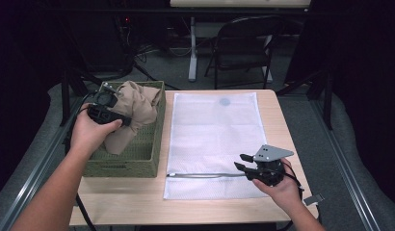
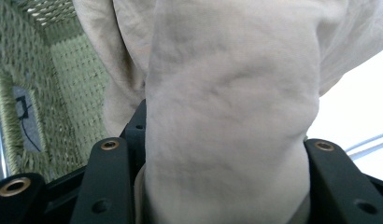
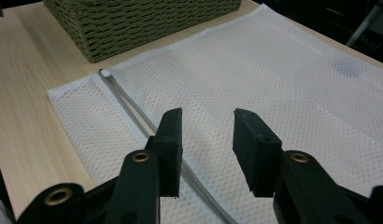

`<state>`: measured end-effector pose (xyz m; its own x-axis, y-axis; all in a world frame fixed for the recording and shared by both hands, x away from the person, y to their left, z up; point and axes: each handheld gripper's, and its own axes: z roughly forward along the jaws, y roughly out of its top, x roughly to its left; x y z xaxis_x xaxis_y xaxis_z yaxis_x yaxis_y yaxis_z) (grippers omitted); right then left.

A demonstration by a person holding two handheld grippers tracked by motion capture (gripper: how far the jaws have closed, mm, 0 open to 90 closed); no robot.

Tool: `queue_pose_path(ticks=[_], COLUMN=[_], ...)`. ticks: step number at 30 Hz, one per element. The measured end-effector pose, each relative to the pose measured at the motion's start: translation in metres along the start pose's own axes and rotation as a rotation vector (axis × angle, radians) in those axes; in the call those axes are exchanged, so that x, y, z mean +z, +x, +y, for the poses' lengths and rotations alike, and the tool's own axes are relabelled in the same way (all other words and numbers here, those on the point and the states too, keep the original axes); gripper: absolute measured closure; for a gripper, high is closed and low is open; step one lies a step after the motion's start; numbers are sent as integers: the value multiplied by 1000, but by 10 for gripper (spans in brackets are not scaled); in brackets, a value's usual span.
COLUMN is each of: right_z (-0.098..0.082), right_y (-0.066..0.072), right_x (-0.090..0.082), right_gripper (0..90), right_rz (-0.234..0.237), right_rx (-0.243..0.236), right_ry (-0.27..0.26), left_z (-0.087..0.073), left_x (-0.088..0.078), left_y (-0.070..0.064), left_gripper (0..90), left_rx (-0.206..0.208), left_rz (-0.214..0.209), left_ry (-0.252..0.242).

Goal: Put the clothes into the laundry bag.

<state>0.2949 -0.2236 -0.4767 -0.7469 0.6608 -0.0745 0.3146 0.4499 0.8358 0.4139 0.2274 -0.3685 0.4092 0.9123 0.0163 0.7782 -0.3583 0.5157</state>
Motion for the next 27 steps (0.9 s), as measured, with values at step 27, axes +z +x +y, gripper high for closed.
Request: queue_pose_path(ticks=[27], right_z=[6], right_y=[-8], right_x=[37], right_gripper=[671], right_rz=[75], right_rx=[-14], right_ry=[96], left_z=[7], left_x=[6], left_y=[-37], left_gripper=[487], left_rx=[101], left_rz=[-40], left_ry=[20])
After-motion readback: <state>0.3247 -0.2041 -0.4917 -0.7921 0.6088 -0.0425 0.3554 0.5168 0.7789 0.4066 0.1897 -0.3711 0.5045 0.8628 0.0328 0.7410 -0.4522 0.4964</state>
